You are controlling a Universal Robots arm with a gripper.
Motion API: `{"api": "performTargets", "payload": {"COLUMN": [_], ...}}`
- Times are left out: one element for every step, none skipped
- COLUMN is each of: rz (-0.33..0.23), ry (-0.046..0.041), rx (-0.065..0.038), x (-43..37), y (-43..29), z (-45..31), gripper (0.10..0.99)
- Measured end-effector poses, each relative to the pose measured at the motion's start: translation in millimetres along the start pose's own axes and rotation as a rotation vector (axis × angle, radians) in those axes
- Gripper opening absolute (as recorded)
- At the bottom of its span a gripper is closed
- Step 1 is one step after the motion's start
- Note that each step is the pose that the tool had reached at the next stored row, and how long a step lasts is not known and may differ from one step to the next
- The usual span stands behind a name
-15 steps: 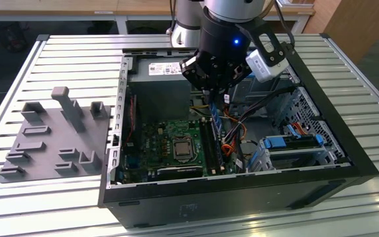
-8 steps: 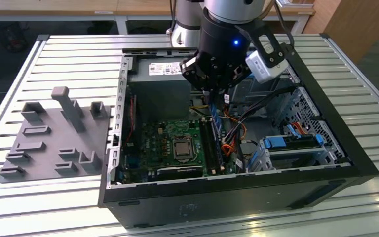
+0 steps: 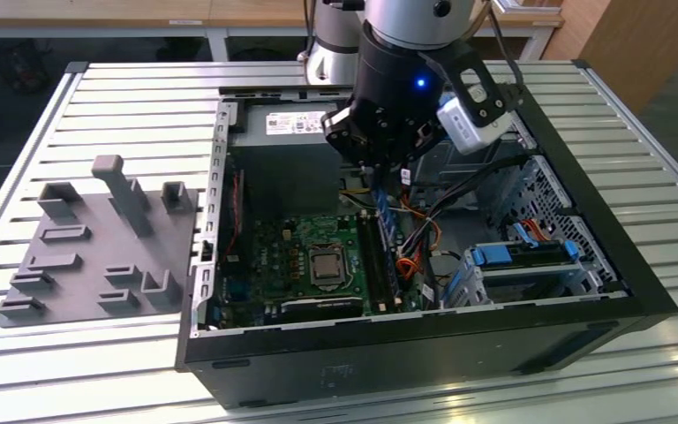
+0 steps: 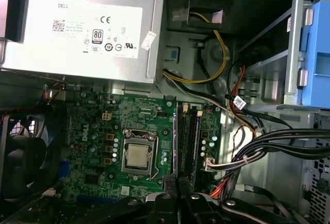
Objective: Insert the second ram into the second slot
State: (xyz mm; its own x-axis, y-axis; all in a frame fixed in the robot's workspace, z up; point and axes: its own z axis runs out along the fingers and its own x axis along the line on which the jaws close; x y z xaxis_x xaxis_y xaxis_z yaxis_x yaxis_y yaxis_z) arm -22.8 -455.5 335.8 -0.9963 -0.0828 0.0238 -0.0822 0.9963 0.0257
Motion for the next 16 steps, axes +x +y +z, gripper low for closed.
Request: {"api": "performTargets", "payload": {"rz": [0.0,0.0,0.0,0.0,0.0,0.0,0.0,0.0,0.0,0.0,0.0,0.0,0.0,0.0,0.0,0.0], "ry": [0.003,0.0074,0.0081,0.0082,0.009,0.0095,0.0096,0.0097,0.0098,0.0098,0.0098,0.0101,0.0108,0.0117,0.0126,0.0134], "rx": [-0.001,-0.001,-0.001,-0.001,-0.001,-0.002,-0.002,-0.001,0.0,0.0,0.0,0.001,0.001,0.0,0.0,0.0], "x": [0.0,-0.1,-0.1,-0.1,0.0,0.0,0.0,-0.1,-0.1,-0.1,0.2,0.3,0.3,0.4,0.4,0.4], "y": [0.0,-0.1,0.0,-0.1,0.0,-0.1,-0.2,-0.2,-0.2,-0.2,-0.2,-0.2,-0.2,-0.1,-0.1,-0.2], "z": [0.8,1.7,1.8,1.8,1.9,2.3,2.5,2.5,2.6,2.5,2.6,2.6,2.7,3.0,3.4,3.6], "gripper": [0.133,0.133,0.133,0.133,0.133,0.133,0.133,0.133,0.133,0.133,0.133,0.133,0.133,0.133,0.133,0.133]}}
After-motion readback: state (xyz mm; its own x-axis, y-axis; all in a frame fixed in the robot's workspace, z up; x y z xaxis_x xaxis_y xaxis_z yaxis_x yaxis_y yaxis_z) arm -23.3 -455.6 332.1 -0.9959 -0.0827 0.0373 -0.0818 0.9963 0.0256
